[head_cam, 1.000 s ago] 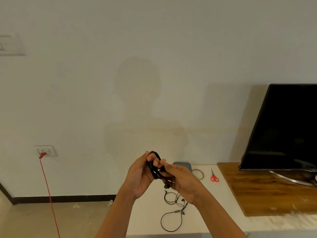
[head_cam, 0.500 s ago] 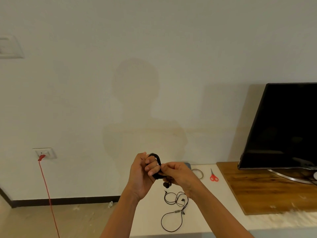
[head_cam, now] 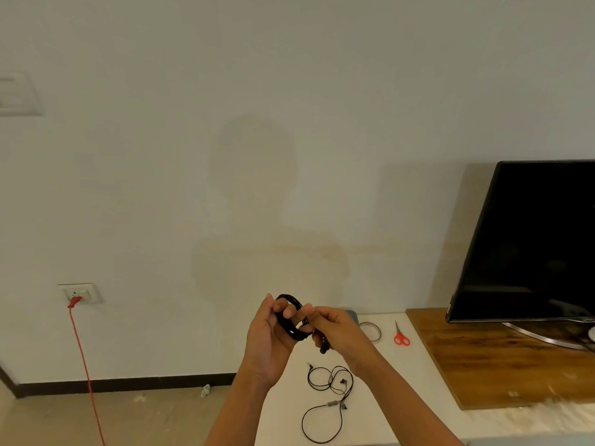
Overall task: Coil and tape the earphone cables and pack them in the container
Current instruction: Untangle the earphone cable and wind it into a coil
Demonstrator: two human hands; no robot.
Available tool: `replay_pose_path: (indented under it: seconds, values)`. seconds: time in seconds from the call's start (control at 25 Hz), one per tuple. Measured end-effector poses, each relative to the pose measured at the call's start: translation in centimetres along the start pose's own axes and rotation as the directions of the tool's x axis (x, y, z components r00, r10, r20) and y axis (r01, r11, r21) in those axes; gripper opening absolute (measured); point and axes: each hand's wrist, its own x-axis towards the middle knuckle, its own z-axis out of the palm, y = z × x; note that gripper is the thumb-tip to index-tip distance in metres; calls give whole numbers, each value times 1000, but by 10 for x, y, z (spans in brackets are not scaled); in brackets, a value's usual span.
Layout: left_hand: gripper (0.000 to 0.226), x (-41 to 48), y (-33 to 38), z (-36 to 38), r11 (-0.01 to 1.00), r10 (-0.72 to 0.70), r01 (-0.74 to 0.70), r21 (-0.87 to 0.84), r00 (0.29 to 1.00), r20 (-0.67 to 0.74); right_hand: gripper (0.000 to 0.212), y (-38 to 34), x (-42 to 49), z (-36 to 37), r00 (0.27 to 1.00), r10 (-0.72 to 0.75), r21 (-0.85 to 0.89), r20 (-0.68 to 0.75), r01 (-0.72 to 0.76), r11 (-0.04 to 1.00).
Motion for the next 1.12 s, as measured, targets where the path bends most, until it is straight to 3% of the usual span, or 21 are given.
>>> replay_pose_path:
  seconds: [0.24, 0.4, 0.52, 0.64, 0.76, 0.84, 0.92, 1.0, 1.12]
  values:
    - [34, -5, 1, 1, 999, -29, 28, -38, 999, -38, 30, 23, -4, 6, 987, 133, 397, 86, -156, 905]
    - [37, -3, 8, -2, 994, -18, 13, -106, 999, -48, 20, 28, -12, 3, 992, 28, 381, 122, -73, 922]
    - [37, -4, 5, -1, 997, -3, -1, -80, 999, -48, 21, 34, -12, 12, 1000, -6, 174, -24, 10, 985]
    - [34, -2, 5, -2, 1000, 9, -10, -15, 999, -51, 26, 39, -12, 22, 966, -180, -227, -185, 136, 964]
    - [28, -2, 6, -2, 999, 1, 3, 48, 997, -75, 21, 45, -15, 26, 861, -466, -572, -202, 282, 770]
    - [25, -3, 7, -2, 995, -27, 35, 98, 996, -89, 19, 48, -13, 24, 763, -642, -658, -78, 444, 608]
    - [23, -5, 7, -1, 989, -68, 78, 128, 994, -80, 16, 48, -9, 18, 702, -711, -667, 42, 549, 503]
    - [22, -9, 7, 2, 982, -110, 119, 149, 992, -62, 14, 39, -10, 14, 747, -662, -596, 62, 559, 576]
    - [21, -12, 6, 6, 976, -124, 126, 176, 992, -20, 20, 26, -8, 8, 906, -423, -407, 32, 398, 822]
